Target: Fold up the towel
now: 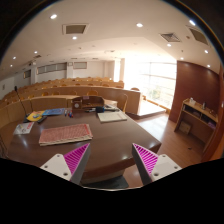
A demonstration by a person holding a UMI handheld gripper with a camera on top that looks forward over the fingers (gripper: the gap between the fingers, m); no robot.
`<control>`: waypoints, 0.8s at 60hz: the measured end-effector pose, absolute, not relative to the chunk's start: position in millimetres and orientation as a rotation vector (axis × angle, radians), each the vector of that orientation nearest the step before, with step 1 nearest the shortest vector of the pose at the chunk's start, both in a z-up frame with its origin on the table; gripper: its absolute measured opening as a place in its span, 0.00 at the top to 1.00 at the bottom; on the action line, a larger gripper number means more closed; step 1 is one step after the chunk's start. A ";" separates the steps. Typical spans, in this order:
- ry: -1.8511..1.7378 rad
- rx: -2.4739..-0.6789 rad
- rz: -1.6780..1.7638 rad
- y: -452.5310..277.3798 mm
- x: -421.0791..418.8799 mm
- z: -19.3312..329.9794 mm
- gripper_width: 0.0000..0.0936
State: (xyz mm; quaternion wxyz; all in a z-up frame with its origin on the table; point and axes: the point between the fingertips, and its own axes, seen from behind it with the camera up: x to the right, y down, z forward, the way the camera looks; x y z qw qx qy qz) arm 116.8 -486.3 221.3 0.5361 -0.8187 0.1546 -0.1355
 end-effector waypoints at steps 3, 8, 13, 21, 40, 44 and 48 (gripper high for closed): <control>0.374 -1.954 -0.322 -487.9 117.3 220.0 0.09; 0.387 -1.964 -0.332 -494.6 122.5 214.9 0.09; 0.397 -1.985 -0.329 -501.2 126.2 206.1 0.09; 0.394 -2.040 -0.311 -509.1 115.7 183.3 0.09; 0.081 -2.210 -0.091 -439.9 -56.6 119.0 0.08; 0.015 -2.203 -0.039 -404.6 -100.7 113.7 0.09; -0.041 -2.188 -0.014 -365.1 -138.1 109.0 0.09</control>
